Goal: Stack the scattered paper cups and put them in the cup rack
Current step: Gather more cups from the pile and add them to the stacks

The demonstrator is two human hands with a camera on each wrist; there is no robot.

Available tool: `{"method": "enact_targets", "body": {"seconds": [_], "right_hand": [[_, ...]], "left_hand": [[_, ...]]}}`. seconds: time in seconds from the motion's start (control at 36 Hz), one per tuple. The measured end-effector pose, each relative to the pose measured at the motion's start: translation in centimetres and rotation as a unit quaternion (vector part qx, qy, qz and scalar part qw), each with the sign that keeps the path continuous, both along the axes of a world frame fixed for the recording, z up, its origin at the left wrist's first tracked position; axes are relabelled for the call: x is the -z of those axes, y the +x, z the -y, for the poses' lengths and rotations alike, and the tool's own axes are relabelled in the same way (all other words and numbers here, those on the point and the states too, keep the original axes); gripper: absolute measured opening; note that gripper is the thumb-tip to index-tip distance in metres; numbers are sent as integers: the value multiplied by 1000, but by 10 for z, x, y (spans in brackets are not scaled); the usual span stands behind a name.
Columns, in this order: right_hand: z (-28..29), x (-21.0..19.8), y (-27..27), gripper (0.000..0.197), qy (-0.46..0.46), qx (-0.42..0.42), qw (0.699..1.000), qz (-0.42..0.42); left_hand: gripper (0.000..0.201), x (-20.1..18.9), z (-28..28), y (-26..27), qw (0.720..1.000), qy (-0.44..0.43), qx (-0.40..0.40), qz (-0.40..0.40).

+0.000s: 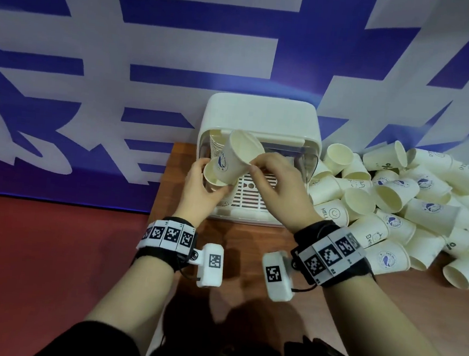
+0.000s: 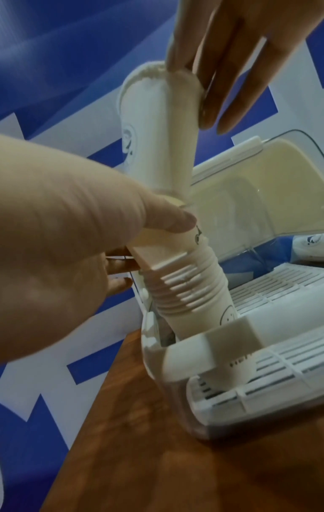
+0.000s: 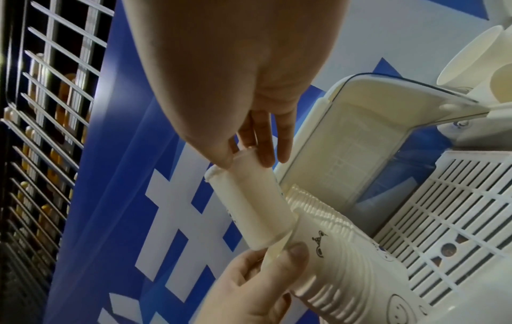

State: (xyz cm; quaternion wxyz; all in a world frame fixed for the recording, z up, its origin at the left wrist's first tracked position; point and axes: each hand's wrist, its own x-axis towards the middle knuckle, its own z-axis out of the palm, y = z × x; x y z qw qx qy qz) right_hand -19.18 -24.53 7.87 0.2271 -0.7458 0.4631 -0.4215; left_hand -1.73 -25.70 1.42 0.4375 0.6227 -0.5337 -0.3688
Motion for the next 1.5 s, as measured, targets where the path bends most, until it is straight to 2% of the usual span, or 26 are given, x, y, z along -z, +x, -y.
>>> {"method": "enact_targets", "body": {"seconds": [0.08, 0.17, 0.25, 0.39, 0.44, 0.53, 0.61, 0.75, 0.81, 0.89, 1.03, 1.22, 1.5], "right_hand": [[4, 9, 2, 10, 1, -16, 999, -33], [9, 16, 5, 10, 14, -29, 998, -55], [14, 21, 7, 12, 32, -40, 995, -89], [21, 24, 14, 12, 35, -60, 985, -157], [23, 26, 17, 13, 36, -62, 983, -170], [26, 30, 20, 15, 46, -58, 979, -188], [28, 35, 24, 16, 64, -58, 976, -198], [27, 41, 27, 25, 84, -55, 976, -194], [26, 44, 28, 32, 99, -51, 974, -196], [25, 47, 27, 43, 124, -53, 974, -180], [25, 49, 28, 52, 145, -39, 971, -185], [27, 48, 30, 52, 174, -14, 973, -150], [28, 61, 33, 53, 196, 18, 972, -124]], "left_hand": [[76, 5, -1, 2, 999, 21, -14, 48], [79, 10, -2, 4, 998, 21, -11, 51], [79, 12, -2, 5, 996, 3, 1, 88], [76, 16, -2, 13, 994, 30, 18, 101], [81, 16, -3, 16, 995, 42, 27, 85], [89, 12, -5, 19, 997, 61, 41, 19], [83, 7, -4, 21, 998, 52, 19, 3], [47, 5, 8, 22, 1000, 15, -24, -4], [39, 4, 10, 22, 1000, 13, -23, -12], [38, 0, 10, 19, 1000, 21, -13, -11], [36, 0, 11, 15, 999, 30, -11, 38], [35, 11, 11, 15, 999, 51, 7, 5], [35, 22, 14, 19, 998, 67, 8, 11]]}}
